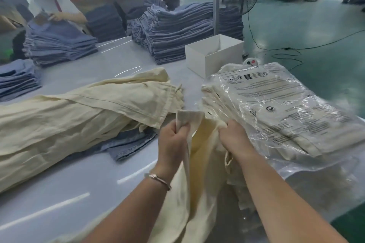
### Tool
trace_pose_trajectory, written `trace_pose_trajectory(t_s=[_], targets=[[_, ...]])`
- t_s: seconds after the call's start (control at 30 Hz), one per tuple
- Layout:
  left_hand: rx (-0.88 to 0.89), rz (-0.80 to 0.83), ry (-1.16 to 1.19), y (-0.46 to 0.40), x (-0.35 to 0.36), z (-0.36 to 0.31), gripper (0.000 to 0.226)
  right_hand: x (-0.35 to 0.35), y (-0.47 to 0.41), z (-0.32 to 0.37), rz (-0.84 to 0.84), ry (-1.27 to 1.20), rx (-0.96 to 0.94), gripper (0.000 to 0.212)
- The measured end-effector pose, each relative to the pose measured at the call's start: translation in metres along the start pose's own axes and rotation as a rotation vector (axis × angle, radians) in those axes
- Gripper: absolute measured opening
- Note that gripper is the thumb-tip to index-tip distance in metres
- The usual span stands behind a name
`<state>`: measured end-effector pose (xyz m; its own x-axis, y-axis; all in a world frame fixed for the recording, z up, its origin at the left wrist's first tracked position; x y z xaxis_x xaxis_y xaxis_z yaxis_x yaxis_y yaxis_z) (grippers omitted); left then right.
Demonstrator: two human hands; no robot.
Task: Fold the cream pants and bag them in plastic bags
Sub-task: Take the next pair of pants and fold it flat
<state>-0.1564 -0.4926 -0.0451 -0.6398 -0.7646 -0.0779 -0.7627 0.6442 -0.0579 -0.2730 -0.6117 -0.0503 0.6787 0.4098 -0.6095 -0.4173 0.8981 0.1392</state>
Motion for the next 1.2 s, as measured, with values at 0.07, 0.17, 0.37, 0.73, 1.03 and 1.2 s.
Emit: trace_pose_trajectory(t_s=[0.07,0.17,0.37,0.73,1.03,1.2], targets=[[0.192,-0.003,-0.236,0.024,0.007,0.001,0.025,-0.004,0.001,0.005,0.032,-0.259,0.043,0.009],[0.507,0.113,-0.425,0.062,0.022,0.000,0.011,-0.010,0.005,0.007,0.121,-0.663,0.198,0.015],[0.722,0.236,-0.809,0.084,0.041,0.014,0.049,-0.013,0.019,0.010,0.282,-0.720,0.194,0.011],[-0.022,0.084,-0.159,-0.015,-0.043,0.007,0.072,-0.005,0.052,0.021,0.489,-0.581,-0.104,0.061],[-0.418,0.820,0.295,-0.025,-0.074,0.007,0.070,-0.015,0.062,0.058,0.820,-0.716,-0.228,0.058],[-0.249,0.640,0.352,-0.056,-0.104,-0.029,0.046,-0.030,0.051,0.062,0.818,-0.724,-0.248,0.058]])
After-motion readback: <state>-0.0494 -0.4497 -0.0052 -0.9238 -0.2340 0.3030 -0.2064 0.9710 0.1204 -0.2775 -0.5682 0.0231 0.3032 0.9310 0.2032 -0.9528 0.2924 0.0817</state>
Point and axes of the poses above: each hand's wrist, its own y-axis away from the middle knuckle, its own x-axis out of the palm, z = x × y, the point moved 3 cm from there along -y, towards the middle knuckle, and after that the axes turned 2 degrees about -x, right-handed, at the moved point
